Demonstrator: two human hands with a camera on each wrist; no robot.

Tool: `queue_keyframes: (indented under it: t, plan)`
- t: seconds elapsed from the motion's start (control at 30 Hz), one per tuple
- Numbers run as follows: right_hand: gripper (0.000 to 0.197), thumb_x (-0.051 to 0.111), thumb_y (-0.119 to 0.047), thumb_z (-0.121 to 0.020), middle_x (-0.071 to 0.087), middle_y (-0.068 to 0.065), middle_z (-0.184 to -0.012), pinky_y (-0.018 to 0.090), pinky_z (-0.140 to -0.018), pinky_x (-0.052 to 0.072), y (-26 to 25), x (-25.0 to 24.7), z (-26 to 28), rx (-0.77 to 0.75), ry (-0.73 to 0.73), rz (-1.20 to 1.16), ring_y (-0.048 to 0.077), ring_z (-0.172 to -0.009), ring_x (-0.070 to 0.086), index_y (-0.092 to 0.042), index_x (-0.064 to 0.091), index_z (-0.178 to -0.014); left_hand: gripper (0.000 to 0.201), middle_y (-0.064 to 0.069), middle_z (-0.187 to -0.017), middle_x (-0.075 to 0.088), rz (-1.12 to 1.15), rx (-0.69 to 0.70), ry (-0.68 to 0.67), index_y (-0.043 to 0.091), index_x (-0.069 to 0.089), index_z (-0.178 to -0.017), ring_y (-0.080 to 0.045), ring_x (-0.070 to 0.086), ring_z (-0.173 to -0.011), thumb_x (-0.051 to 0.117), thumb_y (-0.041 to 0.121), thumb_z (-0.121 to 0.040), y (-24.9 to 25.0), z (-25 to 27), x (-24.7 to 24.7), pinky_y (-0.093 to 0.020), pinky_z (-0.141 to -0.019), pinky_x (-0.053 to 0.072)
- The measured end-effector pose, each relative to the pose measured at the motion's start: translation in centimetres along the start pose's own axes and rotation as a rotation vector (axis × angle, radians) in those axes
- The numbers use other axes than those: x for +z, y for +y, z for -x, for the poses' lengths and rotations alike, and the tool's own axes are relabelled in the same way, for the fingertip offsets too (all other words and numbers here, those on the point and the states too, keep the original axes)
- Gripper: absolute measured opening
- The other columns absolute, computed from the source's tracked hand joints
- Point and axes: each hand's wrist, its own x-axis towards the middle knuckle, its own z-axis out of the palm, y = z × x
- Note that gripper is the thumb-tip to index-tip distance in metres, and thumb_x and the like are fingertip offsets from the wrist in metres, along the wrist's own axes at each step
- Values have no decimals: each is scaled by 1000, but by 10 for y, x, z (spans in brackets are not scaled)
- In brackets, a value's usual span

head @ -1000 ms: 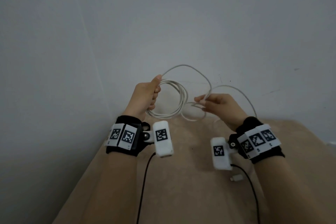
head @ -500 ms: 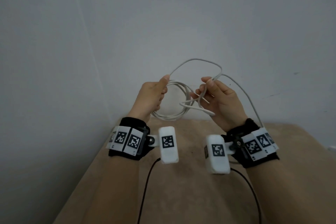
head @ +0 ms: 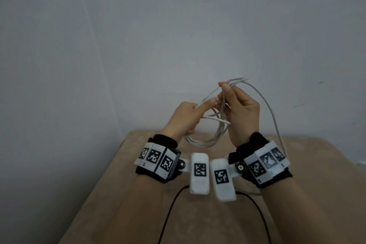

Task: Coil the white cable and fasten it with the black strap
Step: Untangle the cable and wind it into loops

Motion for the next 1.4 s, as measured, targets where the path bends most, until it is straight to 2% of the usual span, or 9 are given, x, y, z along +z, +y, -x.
queue_keyframes:
  t: [0.1,0.2,0.33,0.63,0.83,0.97,1.13,1.27,1.4]
  plan:
    - [14,60,-17,-91,57,4,-71,22,-64,50,0,-3,-3,35,124,-158,12,-64,55,-9,72,-95,45,4,-52,22,94,-17,-72,23,35,-57,-11,19,-42,74,26,-79,-4,-3,2,-22,-42,15]
    - [14,60,-20,-92,59,0,-68,22,-65,51,-2,-6,-7,117,176,-346,10,-62,56,-12,70,-93,45,8,-46,26,160,-74,-145,23,35,-56,-7,22,-37,60,-5,-83,-12,-5,3,-17,-36,18]
    - [12,61,-18,-92,60,0,-65,21,-60,53,-9,-15,-16,260,235,-549,10,-57,59,-9,67,-87,43,5,-49,29,91,-85,-90,19,35,-60,-6,23,-36,49,-17,-78,-19,-4,1,-16,-36,20]
    - [11,65,-16,-88,63,2,-63,22,-60,56,-7,-21,-20,336,260,-548,9,-56,64,-6,65,-85,51,5,-49,27,95,-29,37,20,32,-57,-11,19,-39,73,-2,-76,-29,-9,-22,-19,-37,20]
    - [15,64,-12,-89,62,1,-52,21,-55,55,-7,-22,-25,324,381,-638,8,-48,62,-5,61,-77,44,8,-46,29,345,66,-145,20,39,-58,-6,20,-35,80,4,-68,-24,-8,-12,-16,-35,21]
    - [17,68,-11,-86,63,3,-52,22,-55,56,-5,-26,-28,308,484,-654,10,-48,63,-4,62,-73,21,5,-47,33,271,120,-215,14,56,-68,-7,23,-35,76,7,-63,-21,-2,-4,-15,-37,23]
    - [21,66,-10,-88,58,5,-58,26,-61,59,-1,-29,-28,270,547,-663,10,-49,59,-2,59,-70,22,11,-43,35,64,140,-290,12,67,-79,-9,25,-39,79,-1,-67,-17,2,0,-22,-43,21]
    - [19,66,-11,-88,58,5,-57,27,-64,60,-1,-30,-28,270,529,-668,10,-51,58,-2,59,-72,17,9,-43,37,7,128,-246,11,68,-73,-11,25,-40,83,13,-66,-18,1,1,-25,-44,19]
    - [16,64,-15,-90,60,2,-56,27,-60,58,1,-33,-29,360,393,-619,9,-48,60,-6,62,-76,39,6,-43,28,143,126,-73,8,64,-64,-12,19,-38,75,46,-66,-22,-1,0,-27,-45,15]
